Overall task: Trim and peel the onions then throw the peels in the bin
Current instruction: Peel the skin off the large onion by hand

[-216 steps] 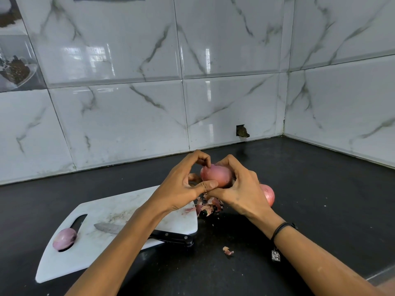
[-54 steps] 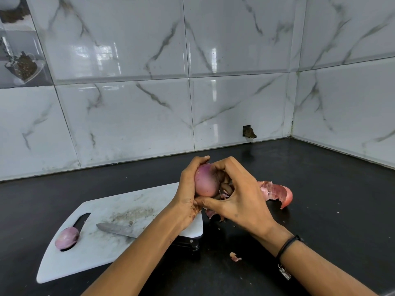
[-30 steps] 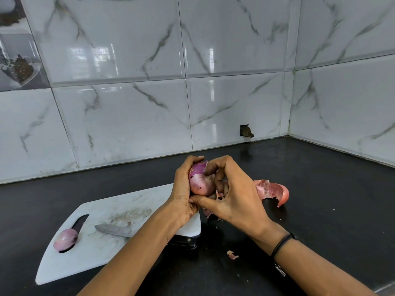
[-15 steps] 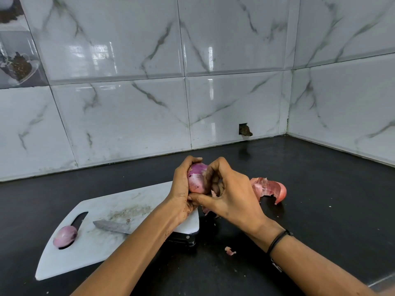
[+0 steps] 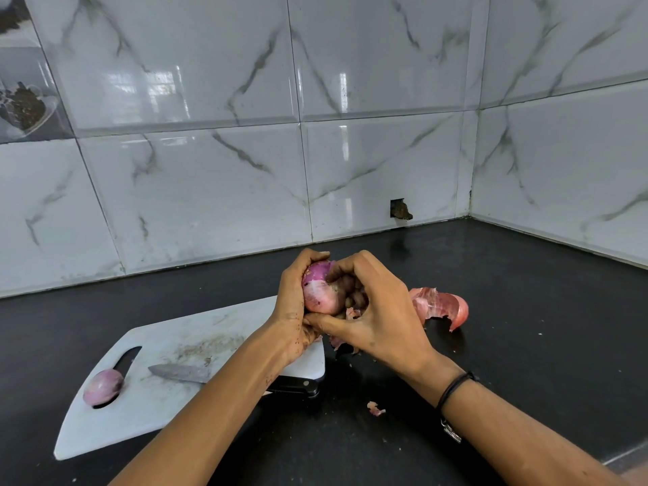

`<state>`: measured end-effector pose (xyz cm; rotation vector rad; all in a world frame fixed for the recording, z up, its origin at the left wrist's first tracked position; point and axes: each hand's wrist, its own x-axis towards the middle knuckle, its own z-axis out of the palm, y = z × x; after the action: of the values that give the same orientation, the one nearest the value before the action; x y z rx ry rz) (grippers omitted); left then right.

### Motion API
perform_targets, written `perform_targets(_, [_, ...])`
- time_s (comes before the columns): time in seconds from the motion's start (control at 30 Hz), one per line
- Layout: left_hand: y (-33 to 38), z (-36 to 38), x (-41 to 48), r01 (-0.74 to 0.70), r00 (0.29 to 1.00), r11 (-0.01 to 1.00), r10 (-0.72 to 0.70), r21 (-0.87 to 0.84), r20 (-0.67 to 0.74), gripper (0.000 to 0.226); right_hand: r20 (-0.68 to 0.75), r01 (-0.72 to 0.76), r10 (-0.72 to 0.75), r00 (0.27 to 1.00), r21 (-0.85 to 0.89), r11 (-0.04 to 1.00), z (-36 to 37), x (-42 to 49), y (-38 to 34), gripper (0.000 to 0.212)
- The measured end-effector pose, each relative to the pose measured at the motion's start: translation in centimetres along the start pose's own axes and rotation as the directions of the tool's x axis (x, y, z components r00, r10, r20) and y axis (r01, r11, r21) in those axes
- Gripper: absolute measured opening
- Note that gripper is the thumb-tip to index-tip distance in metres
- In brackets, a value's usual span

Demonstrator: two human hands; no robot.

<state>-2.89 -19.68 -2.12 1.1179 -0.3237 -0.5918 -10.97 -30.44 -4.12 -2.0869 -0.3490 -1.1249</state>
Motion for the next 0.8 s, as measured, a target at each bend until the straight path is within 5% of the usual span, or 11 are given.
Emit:
perform_targets(0.4, [-0.23,0.12,-0.12,0.004,1.000,0.999,-0.003,0.050,-0.026,0.034,0.076,-0.069,0.063,0.995,0.080,0.994,-0.09,0.05,0.31,0.037])
perform_targets(0.8, [-0.29,0.07,0.17,-0.057,0.998,0.997,0.057,-0.044,0.003,0.039,0.032,-0.071,0.070,0.997,0.029,0.997,0.01,0.08,0.31,0.053])
